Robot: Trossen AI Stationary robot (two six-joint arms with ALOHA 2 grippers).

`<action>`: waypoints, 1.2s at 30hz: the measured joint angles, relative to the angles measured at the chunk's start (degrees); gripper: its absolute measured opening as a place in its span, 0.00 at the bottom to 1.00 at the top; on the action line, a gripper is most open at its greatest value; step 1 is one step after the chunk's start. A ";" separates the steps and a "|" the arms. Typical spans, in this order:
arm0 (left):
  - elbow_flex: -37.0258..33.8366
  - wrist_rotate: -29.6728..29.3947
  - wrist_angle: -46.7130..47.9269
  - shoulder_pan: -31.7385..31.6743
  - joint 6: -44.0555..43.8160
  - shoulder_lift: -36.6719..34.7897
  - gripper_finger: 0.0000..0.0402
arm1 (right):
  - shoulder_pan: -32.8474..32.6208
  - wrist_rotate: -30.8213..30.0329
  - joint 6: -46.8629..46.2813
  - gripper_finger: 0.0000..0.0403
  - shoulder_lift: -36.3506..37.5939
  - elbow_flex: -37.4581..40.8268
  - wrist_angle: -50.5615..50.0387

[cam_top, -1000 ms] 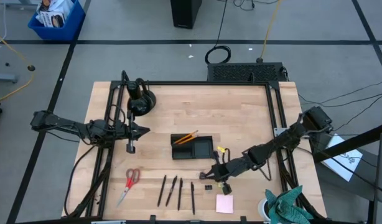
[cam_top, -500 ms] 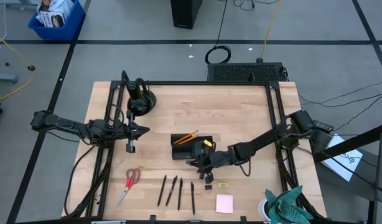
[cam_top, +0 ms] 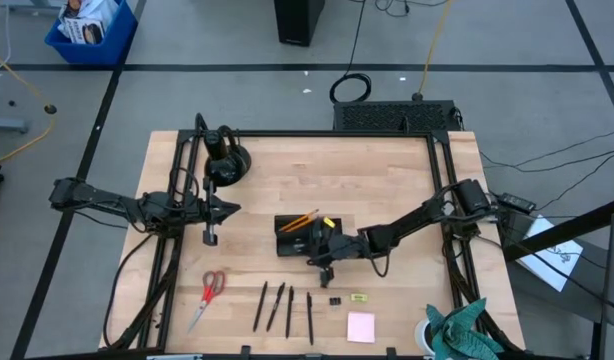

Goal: Pick and place office supplies into organizer
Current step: Put the black binder clip into the black desk organizer

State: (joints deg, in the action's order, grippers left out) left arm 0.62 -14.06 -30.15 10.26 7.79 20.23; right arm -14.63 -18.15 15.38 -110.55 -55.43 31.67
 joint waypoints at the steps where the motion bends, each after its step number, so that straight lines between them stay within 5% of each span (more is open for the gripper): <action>1: 0.00 -0.02 0.00 -0.02 0.00 0.00 0.05 | 0.04 -0.88 -0.02 0.00 -0.03 0.00 -0.06; 21: 0.00 -0.04 0.04 0.00 0.94 0.00 0.05 | 1.61 3.39 -3.83 0.00 -0.01 0.05 -1.89; 36: 0.00 -0.04 0.20 0.00 0.95 0.00 0.05 | 2.11 3.32 -5.98 0.13 0.46 0.06 -2.07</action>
State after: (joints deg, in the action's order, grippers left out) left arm 0.62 -14.11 -29.95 10.26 8.74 20.23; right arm -12.52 -14.83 9.40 -110.09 -55.37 29.60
